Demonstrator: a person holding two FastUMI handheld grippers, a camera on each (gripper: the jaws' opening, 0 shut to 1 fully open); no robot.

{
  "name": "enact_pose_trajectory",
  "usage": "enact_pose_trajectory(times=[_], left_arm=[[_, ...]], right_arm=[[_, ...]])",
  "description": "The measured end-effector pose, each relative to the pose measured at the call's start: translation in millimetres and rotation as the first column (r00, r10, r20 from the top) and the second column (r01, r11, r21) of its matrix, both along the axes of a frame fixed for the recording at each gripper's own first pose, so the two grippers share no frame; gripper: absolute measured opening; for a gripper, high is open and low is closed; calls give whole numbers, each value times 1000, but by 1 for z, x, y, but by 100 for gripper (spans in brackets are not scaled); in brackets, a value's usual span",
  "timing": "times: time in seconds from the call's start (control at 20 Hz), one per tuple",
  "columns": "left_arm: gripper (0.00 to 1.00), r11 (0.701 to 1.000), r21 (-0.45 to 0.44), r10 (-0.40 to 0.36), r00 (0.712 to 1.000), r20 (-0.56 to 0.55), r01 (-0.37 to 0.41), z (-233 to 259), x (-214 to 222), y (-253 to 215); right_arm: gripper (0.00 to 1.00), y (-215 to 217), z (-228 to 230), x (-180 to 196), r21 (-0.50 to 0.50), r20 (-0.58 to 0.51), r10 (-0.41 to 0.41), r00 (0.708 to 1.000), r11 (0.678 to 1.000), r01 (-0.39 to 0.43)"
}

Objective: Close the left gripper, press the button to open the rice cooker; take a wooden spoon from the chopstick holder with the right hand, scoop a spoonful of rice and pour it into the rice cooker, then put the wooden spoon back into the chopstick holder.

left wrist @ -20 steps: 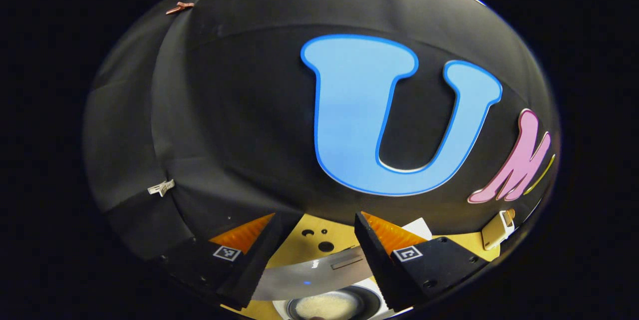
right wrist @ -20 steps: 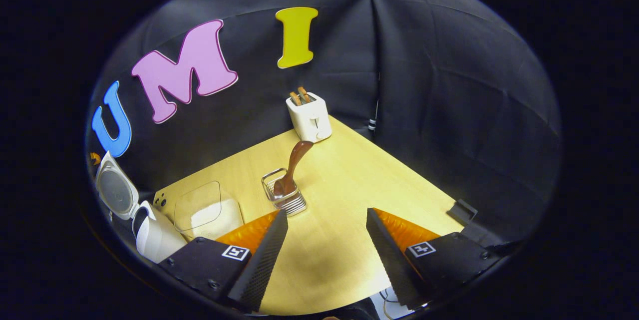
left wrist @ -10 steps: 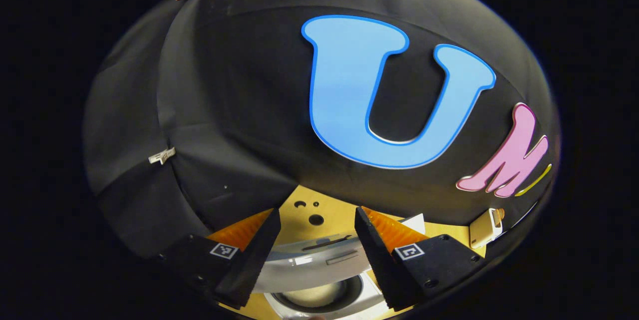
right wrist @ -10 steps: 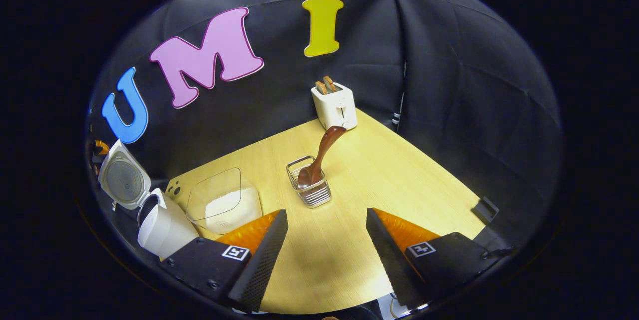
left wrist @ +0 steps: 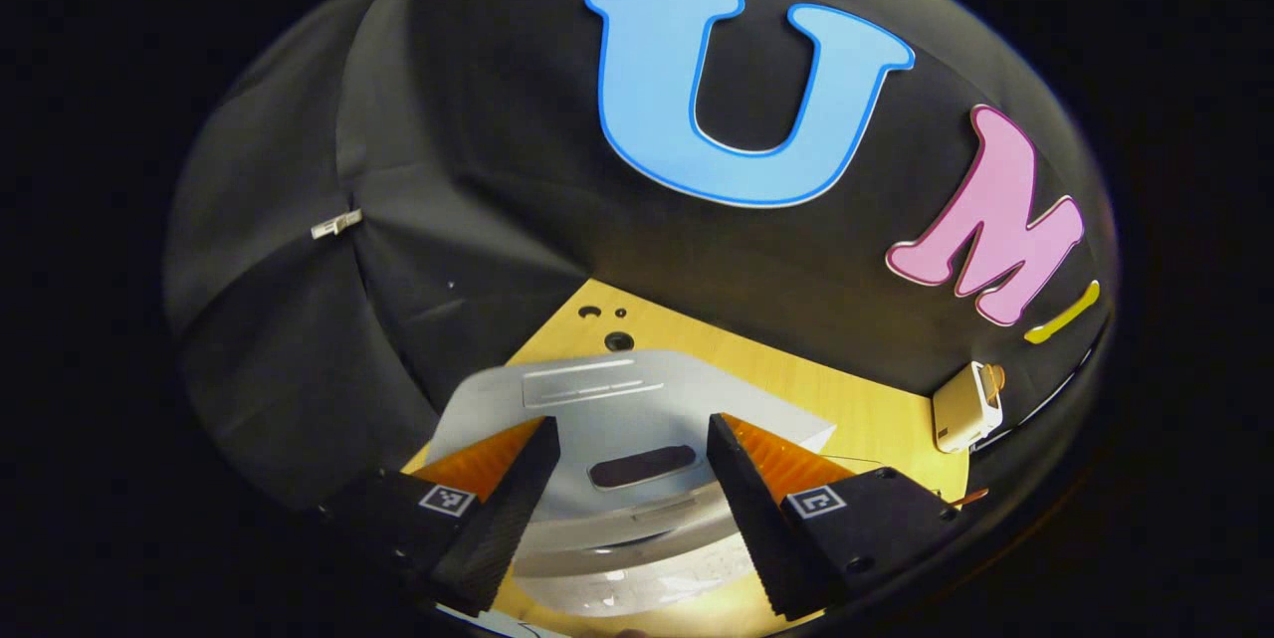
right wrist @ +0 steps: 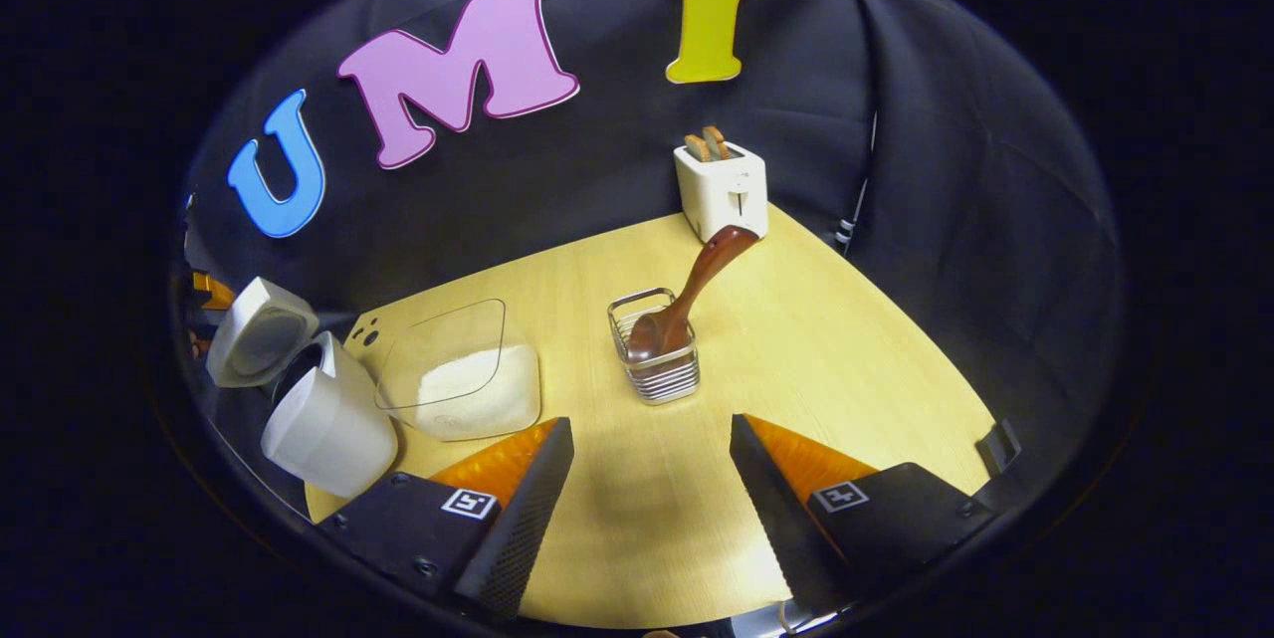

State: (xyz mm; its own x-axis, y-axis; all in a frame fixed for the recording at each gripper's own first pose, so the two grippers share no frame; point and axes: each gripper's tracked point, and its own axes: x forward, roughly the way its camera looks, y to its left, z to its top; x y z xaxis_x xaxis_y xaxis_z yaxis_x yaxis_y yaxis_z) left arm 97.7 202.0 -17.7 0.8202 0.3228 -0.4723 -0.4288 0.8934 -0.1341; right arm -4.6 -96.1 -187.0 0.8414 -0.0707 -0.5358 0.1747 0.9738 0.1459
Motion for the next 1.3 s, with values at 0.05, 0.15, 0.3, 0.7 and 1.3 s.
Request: enact_pose_trajectory(times=[0.05,0.15,0.3,0.7,1.3], left_arm=[[98,1000,11,2,1000,14,-2,-8,-3,-2],[98,999,36,17,1000,26,-17,-26,-8,-7],[98,997,70,39,999,3,-39,-66,-10,-13],[98,968,249,27,1000,-1,-26,-115,-19,-22],[97,962,268,7,990,143,-45,-75,-30,-26]], right_arm=[[99,1,-3,1,2,-10,13,1000,1000,-13],[99,2,-9,-4,3,-28,35,999,999,-35],[99,-4,-19,-14,-16,-74,56,996,998,-57],[99,-34,-29,-34,8,-88,52,995,999,-51],[98,-22,27,-65,-53,84,65,994,997,-61]])
